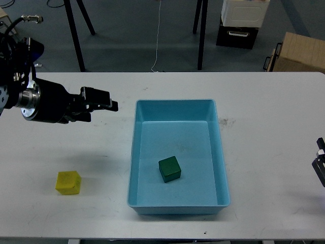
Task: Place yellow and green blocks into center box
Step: 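Bring the left gripper down beside the yellow cube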
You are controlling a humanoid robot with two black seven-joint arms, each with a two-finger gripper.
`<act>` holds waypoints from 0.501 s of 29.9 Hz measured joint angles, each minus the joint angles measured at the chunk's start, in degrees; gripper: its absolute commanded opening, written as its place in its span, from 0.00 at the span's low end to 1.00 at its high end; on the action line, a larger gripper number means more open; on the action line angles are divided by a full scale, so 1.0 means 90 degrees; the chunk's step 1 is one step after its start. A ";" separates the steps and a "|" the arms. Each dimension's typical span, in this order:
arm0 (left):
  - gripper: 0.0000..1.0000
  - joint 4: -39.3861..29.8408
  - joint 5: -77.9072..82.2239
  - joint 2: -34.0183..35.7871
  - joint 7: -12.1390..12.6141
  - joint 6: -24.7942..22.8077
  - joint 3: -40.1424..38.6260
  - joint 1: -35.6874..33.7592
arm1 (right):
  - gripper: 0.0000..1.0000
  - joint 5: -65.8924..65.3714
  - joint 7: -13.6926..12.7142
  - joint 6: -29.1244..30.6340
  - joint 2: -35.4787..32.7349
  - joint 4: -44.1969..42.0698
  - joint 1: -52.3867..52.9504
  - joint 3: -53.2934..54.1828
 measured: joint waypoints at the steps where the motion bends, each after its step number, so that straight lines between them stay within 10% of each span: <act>1: 1.00 -0.0015 0.0291 0.0001 0.0017 0.0113 0.0311 0.0005 | 1.00 0.0000 0.0000 0.0000 0.0001 -0.0017 0.0000 0.0003; 15: 1.00 0.0187 0.0912 0.0022 0.0008 0.0446 0.0478 0.1105 | 1.00 0.0001 -0.0069 0.0000 -0.0024 -0.0243 0.0029 0.0003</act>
